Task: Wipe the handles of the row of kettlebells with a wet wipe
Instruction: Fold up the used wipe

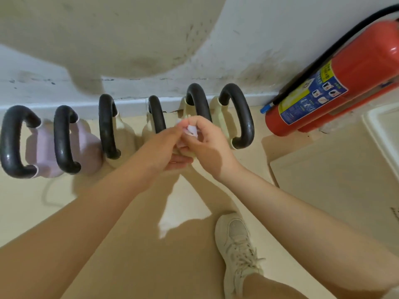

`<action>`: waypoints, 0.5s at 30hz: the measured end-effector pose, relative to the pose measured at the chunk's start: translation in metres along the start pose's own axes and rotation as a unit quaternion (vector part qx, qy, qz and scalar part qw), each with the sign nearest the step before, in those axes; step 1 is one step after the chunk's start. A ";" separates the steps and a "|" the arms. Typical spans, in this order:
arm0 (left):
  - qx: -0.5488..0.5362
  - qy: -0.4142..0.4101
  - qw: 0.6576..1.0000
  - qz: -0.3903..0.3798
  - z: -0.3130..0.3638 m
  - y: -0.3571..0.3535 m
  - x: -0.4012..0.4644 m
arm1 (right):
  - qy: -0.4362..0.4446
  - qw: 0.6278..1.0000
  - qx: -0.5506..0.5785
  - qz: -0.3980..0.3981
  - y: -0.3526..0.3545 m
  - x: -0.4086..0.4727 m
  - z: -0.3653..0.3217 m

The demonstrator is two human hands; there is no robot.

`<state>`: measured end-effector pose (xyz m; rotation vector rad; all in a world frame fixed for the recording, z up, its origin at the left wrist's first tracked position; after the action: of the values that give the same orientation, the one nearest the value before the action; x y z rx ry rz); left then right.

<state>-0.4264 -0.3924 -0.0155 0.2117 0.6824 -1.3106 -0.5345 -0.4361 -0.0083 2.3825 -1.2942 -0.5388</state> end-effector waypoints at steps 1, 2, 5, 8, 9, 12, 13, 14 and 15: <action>-0.027 -0.011 1.000 -0.004 -0.001 -0.001 -0.002 | 0.006 1.000 -0.007 0.000 -0.002 -0.002 -0.008; -0.046 -0.024 0.999 0.000 0.001 0.001 -0.004 | 0.016 1.000 -0.016 0.003 -0.004 -0.005 -0.014; -0.063 -0.034 0.997 -0.002 0.007 0.010 -0.012 | 0.001 1.000 -0.018 -0.003 0.001 -0.018 -0.031; -0.027 -0.077 0.995 -0.053 0.004 0.008 -0.028 | -0.006 0.996 -0.071 0.061 0.012 -0.033 -0.036; -0.024 -0.084 0.994 -0.058 0.005 0.005 -0.033 | -0.008 0.992 -0.092 0.083 0.016 -0.038 -0.036; 0.013 -0.110 0.990 -0.082 0.005 -0.006 -0.042 | -0.035 0.985 -0.105 0.135 0.026 -0.049 -0.037; 0.022 -0.123 0.988 -0.096 0.006 -0.010 -0.045 | -0.040 0.983 -0.097 0.151 0.030 -0.051 -0.036; 0.029 -0.139 0.984 -0.108 0.007 -0.013 -0.046 | -0.041 0.982 -0.091 0.162 0.034 -0.053 -0.034; 0.034 -0.155 0.981 -0.116 0.008 -0.017 -0.048 | -0.039 0.981 -0.087 0.168 0.037 -0.055 -0.032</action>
<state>-0.4437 -0.3620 0.0219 -0.0200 0.4060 -1.5510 -0.5723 -0.4029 0.0456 1.9650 -1.5725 -0.6164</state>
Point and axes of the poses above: each hand's wrist, its own x-axis towards the middle knuckle, its own y-axis out of the back of the hand, z = x × y, the point moved 1 cm from there along x, towards the middle knuckle, and after that the axes turned 10 degrees about -x, right-handed, at the moved point
